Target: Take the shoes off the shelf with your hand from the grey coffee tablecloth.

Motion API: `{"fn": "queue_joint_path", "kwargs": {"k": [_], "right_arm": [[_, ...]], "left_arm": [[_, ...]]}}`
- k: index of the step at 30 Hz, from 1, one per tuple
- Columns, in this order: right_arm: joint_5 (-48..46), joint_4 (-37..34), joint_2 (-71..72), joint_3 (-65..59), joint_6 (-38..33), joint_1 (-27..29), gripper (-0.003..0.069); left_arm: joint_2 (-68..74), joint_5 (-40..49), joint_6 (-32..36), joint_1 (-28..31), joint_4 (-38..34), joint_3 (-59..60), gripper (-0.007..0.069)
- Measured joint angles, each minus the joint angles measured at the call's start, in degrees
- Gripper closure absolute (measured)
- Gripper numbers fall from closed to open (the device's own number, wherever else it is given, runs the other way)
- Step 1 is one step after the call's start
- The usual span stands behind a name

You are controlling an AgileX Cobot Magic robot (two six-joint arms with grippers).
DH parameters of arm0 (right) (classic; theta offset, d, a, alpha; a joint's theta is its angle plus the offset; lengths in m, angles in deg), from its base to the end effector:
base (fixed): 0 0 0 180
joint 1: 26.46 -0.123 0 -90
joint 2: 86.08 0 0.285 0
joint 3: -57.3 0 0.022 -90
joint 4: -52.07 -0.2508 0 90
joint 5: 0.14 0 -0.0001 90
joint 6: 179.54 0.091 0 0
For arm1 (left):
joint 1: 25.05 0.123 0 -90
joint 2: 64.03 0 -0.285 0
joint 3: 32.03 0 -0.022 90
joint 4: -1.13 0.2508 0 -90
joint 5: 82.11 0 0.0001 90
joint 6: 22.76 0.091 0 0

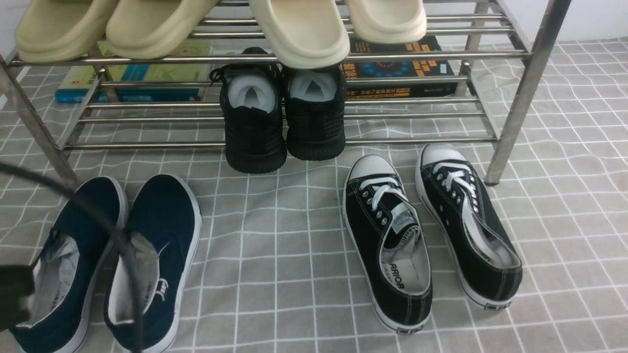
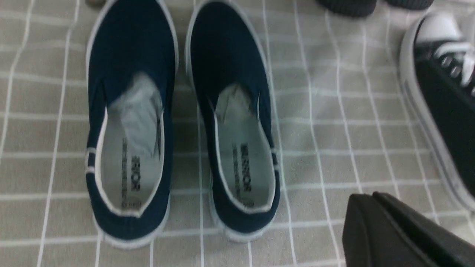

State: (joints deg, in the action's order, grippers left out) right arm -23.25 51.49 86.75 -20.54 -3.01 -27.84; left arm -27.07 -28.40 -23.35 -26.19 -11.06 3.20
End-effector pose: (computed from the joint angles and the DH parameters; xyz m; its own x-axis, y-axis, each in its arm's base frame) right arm 0.0516 0.0016 0.1739 -0.3091 -0.0587 -0.9492 -0.0437 0.9979 -0.0475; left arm 0.0771 -0.0170 0.3401 -0.5937 -0.1232 -0.7952 0.0779 0.9748 -0.2092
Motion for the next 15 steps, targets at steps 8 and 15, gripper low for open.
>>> {"fn": "queue_joint_path", "kwargs": {"k": [8, 15], "right_arm": [[0.0, 0.0, 0.0, 0.0, 0.0, 0.0, 0.042], [0.0, 0.0, 0.0, 0.0, 0.0, 0.0, 0.042]], "left_arm": [[-8.7, -11.4, -0.2, 0.0, -2.2, 8.9, 0.0621], [-8.8, -12.8, -0.2, 0.0, 0.6, 12.3, 0.0615]]}}
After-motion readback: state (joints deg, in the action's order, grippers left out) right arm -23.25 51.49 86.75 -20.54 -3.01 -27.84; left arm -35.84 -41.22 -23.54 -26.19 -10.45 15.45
